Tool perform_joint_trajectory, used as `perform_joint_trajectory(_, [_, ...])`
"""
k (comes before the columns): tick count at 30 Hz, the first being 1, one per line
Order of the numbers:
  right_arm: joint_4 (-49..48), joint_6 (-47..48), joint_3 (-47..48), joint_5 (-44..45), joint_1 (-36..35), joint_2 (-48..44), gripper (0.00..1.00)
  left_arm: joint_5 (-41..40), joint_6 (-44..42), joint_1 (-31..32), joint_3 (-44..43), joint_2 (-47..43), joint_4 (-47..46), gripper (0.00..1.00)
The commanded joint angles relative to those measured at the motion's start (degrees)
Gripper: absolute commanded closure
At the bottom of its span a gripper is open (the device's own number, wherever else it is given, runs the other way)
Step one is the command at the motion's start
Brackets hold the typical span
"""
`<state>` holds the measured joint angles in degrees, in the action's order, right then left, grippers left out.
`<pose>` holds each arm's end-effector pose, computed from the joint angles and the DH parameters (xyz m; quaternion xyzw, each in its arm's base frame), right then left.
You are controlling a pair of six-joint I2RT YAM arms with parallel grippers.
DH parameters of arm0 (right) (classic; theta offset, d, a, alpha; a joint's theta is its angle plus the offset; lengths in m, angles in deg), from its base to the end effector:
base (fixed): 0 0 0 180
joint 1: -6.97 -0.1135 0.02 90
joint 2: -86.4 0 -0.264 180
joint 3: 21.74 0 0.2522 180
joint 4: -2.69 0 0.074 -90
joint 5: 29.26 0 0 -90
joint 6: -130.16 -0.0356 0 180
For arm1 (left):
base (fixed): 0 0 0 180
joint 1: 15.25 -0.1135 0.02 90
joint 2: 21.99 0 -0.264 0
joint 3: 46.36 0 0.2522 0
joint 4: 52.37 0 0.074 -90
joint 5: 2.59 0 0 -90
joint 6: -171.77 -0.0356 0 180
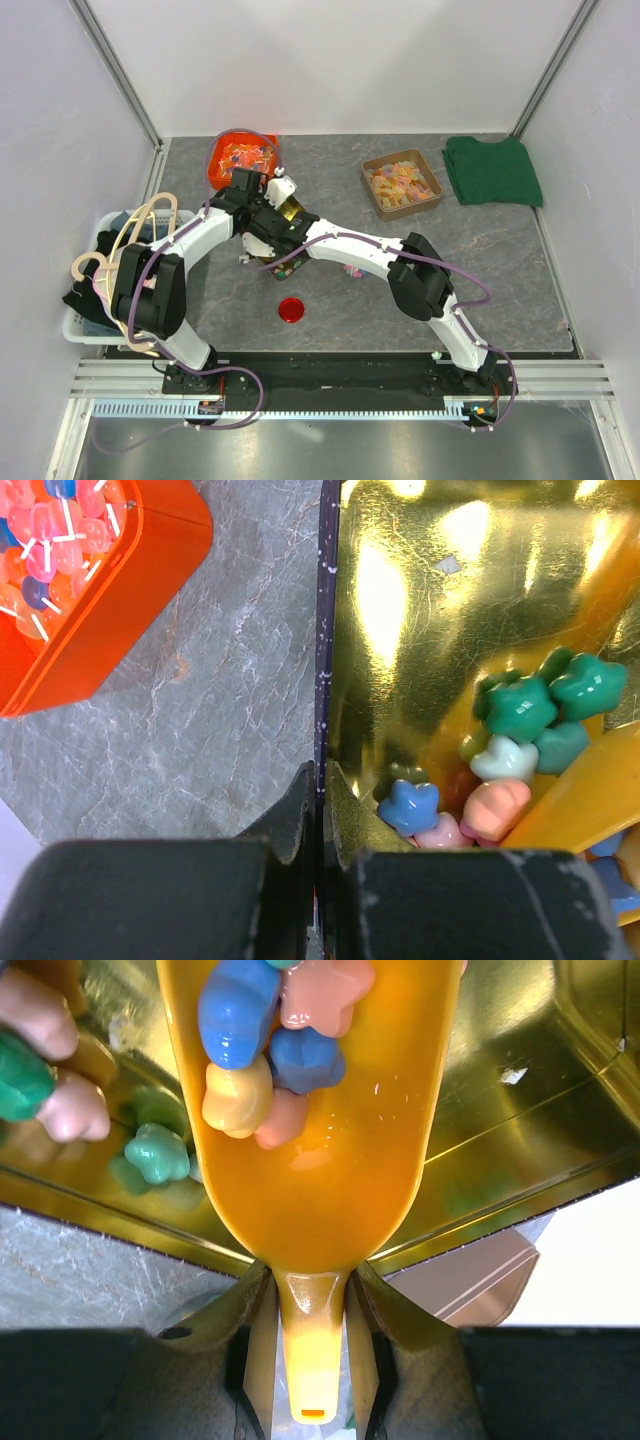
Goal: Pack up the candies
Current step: Scoop the fake candies from the storage box.
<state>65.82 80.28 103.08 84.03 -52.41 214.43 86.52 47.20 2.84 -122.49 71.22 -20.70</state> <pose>0.2552 0.4035 0.2096 -0.7049 0.6510 -0.1612 0.2310 0.3311 -0.1076 0.2206 0.4126 0.8400 0.0577 0.3476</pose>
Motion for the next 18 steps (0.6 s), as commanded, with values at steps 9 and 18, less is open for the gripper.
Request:
perform_joint_trajectory(9, [-5.59,-6.45,2.58,-1.05,0.66,-0.41,1.0,5.1,4.51,-1.03,-2.49,0.39,-0.69,0.98])
perform_joint_trajectory(18, [-4.89,-9.53,0.29,-4.21,0.58,-1.9,1.0,5.54,4.95,-1.48,-2.67,0.83,-0.42,0.98])
